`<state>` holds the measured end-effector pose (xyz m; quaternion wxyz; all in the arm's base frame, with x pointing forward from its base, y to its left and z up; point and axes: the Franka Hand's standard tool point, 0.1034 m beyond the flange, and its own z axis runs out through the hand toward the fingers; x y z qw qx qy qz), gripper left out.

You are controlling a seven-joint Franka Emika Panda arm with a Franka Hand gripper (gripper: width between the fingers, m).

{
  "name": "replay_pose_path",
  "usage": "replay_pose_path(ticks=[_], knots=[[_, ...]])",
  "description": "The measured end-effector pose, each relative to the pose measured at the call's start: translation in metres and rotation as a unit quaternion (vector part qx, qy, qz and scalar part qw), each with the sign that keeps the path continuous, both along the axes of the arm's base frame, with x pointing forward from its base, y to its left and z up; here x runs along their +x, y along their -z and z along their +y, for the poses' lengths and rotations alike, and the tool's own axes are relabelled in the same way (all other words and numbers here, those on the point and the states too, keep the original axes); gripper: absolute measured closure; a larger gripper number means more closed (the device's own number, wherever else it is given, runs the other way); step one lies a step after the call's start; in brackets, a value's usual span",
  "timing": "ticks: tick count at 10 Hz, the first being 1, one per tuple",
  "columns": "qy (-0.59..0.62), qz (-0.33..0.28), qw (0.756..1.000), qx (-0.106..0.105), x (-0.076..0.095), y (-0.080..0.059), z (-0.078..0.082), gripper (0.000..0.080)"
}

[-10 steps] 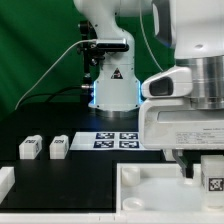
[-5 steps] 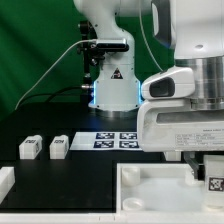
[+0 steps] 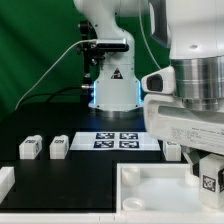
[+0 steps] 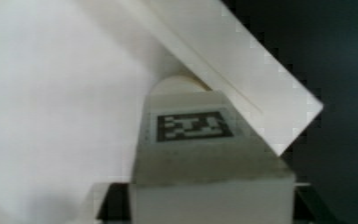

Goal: Assemble one leg

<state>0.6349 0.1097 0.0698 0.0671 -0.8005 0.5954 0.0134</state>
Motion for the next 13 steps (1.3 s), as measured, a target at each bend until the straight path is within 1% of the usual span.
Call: replay_pose_path(ticks=[1, 2, 4, 5, 6, 7, 8, 9, 10, 11, 13], knots=[[0.099, 0.009, 0.995, 0.019, -0.002, 0.0, 0.001, 0.0503], [0.166, 0.018, 0.985, 0.03, -0.003, -0.001, 0.004, 0.0503], [0.188, 0.022, 0.981, 0.03, -0.004, 0.0, 0.007, 0.0503], [0.183, 0.021, 0.982, 0.03, -0.004, 0.0, 0.008, 0.0406], [0.183, 0.022, 0.982, 0.03, -0.004, 0.0, 0.008, 0.0256], [0.18, 0.021, 0.983, 0.029, -0.004, 0.0, 0.008, 0.0182], [0.141, 0.016, 0.99, 0.027, -0.004, 0.0, 0.009, 0.016], [0.066, 0.006, 0.998, 0.021, -0.005, 0.0, 0.012, 0.016], [-0.051, -0.009, 0.999, 0.009, -0.005, 0.001, 0.012, 0.0151], [-0.104, -0.016, 0.994, 0.005, -0.005, 0.001, 0.011, 0.0151], [-0.203, -0.03, 0.979, -0.001, -0.005, 0.001, 0.011, 0.0151]])
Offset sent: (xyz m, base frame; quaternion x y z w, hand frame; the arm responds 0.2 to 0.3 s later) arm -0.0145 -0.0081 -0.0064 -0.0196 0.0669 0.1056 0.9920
